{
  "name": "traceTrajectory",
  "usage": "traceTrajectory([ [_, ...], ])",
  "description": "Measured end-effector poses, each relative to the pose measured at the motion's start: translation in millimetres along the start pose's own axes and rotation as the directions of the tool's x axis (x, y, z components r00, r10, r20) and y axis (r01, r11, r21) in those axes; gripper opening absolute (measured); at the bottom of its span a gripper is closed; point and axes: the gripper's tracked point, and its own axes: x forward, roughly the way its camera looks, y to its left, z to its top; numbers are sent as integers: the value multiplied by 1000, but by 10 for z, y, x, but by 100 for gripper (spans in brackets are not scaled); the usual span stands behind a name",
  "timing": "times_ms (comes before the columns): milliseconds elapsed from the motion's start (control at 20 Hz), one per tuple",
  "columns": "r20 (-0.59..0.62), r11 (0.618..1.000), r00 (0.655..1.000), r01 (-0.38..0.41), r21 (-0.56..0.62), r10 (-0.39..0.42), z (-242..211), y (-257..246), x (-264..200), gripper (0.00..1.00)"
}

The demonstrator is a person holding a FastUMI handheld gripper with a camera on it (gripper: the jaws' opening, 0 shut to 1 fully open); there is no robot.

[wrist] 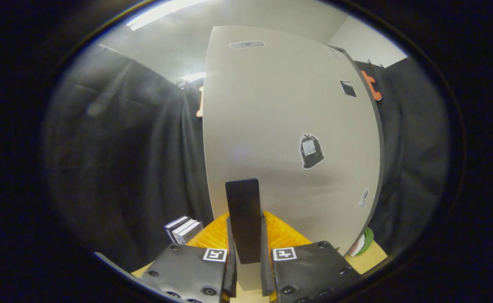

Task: Open the shoe cabinet door, grab the shoes and put them into the shoe cabinet, then close the shoe cabinet door.

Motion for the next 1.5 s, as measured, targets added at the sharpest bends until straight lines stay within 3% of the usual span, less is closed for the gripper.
traceTrajectory([
  [300,-22,995,995,-100,-1,100,28,-315,-540,25],
  [550,-11,995,995,-96,-8,96,82,-726,-968,25],
  [850,0,999,1000,-21,-28,21,139,-1169,-1387,23],
  [1350,-8,991,992,129,-29,-130,153,-1839,-1568,22],
  [1500,5,984,984,177,-21,-177,202,-2129,-1621,16],
])
